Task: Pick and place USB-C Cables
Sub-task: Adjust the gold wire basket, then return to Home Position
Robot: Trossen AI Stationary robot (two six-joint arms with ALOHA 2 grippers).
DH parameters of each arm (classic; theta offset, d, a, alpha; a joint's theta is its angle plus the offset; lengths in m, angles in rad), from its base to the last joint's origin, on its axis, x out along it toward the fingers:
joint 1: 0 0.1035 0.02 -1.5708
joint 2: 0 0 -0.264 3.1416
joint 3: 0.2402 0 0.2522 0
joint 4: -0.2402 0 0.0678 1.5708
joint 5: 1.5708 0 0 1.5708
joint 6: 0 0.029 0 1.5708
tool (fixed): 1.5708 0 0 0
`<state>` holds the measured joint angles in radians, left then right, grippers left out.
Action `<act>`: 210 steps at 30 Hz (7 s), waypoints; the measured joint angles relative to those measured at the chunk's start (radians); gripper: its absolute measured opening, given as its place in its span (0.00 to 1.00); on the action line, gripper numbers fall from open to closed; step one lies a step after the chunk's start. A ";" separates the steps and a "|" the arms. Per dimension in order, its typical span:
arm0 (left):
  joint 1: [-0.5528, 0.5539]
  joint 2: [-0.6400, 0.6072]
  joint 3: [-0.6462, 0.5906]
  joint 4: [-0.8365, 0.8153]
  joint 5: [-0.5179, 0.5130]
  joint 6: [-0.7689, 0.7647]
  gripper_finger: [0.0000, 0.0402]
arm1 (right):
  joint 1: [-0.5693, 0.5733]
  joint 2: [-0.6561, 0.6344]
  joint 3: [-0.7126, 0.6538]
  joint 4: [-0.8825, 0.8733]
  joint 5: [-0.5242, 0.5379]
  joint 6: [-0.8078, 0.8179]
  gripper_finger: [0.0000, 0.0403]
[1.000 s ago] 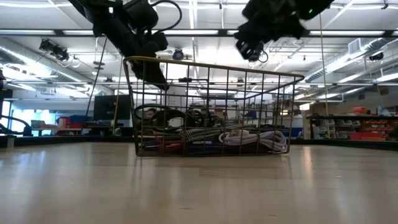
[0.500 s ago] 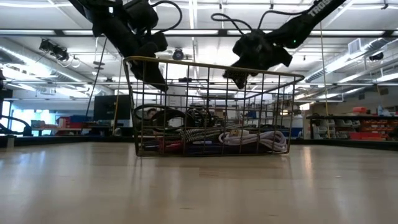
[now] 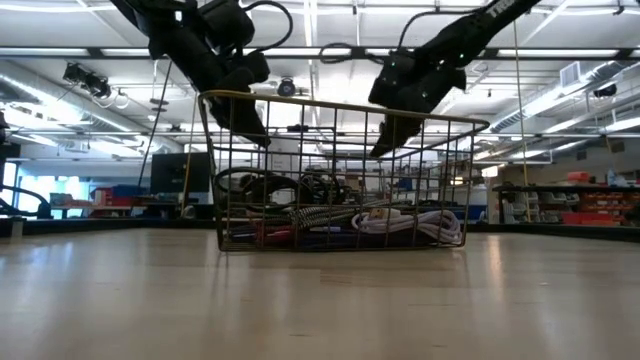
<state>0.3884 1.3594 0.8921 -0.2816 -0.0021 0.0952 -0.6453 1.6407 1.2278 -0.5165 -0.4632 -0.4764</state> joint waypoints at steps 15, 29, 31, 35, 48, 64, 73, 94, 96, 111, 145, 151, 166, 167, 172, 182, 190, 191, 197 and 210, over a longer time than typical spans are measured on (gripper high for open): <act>-0.017 -0.021 0.002 0.002 0.020 -0.007 0.22 | 0.015 0.095 -0.001 -0.078 -0.113 -0.017 0.23; -0.018 -0.021 0.002 0.000 0.019 -0.012 0.22 | 0.064 0.083 -0.001 -0.154 -0.130 -0.014 0.23; -0.018 -0.021 0.002 0.000 0.019 -0.012 0.22 | 0.064 0.083 -0.001 -0.154 -0.139 -0.013 0.23; -0.018 -0.021 0.002 0.001 0.019 -0.009 0.22 | 0.063 0.083 -0.001 -0.154 -0.139 -0.012 0.23; -0.030 -0.176 0.000 0.081 0.033 0.005 0.22 | -0.005 -0.271 -0.001 -0.155 -0.145 0.005 0.23; -0.344 -0.545 0.000 -0.027 0.156 0.044 0.22 | 0.098 -0.895 -0.001 -0.156 -0.271 0.090 0.23; -0.535 -0.588 0.000 -0.048 0.101 0.015 0.22 | 0.148 -1.101 -0.003 -0.262 -0.264 0.164 0.23; -0.625 -0.849 -0.449 0.353 0.079 -0.156 0.22 | 0.147 -1.255 -0.264 -0.082 -0.262 0.317 0.23; -0.613 -0.886 -0.449 0.327 0.076 -0.140 0.22 | 0.147 -1.257 -0.272 -0.079 -0.254 0.287 0.23; -0.439 -1.049 -0.449 0.166 0.071 0.027 0.22 | 0.146 -1.377 -0.259 -0.112 0.018 0.238 0.23; -0.289 -1.313 -0.449 -0.130 0.165 -0.031 0.22 | 0.147 -1.633 -0.493 -0.088 -0.005 0.335 0.23; -0.289 -1.344 -0.448 -0.186 0.157 -0.032 0.22 | 0.146 -1.626 -0.491 -0.125 0.028 0.349 0.23; -0.290 -1.355 -0.758 0.224 0.122 -0.132 0.22 | 0.146 -1.627 -0.491 -0.128 0.027 0.343 0.23; -0.290 -1.355 -0.775 0.248 0.122 -0.137 0.22 | 0.146 -1.627 -0.491 -0.128 0.027 0.343 0.23; -0.290 -1.355 -0.803 0.287 0.118 -0.141 0.22 | 0.146 -1.627 -0.491 -0.129 0.027 0.333 0.23; -0.289 -1.355 -0.803 0.258 0.029 -0.127 0.22 | 0.146 -1.627 -0.491 -0.150 0.026 0.312 0.23; -0.289 -1.355 -0.803 0.275 0.028 -0.125 0.22 | 0.146 -1.627 -0.575 -0.042 -0.011 0.327 0.23; -0.289 -1.355 -0.803 0.281 0.028 -0.125 0.22 | 0.146 -1.627 -0.596 -0.019 -0.013 0.329 0.23; -0.291 -1.355 -0.803 0.297 0.024 -0.130 0.22 | 0.146 -1.627 -0.707 0.120 -0.031 0.344 0.23; -0.313 -1.354 -0.803 0.305 0.021 -0.135 0.22 | 0.146 -1.628 -0.840 0.246 -0.091 0.422 0.23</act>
<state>0.0750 0.0055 0.0891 0.0234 0.0189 -0.0402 -0.4988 0.0132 0.3874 -0.2706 -0.5537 -0.0546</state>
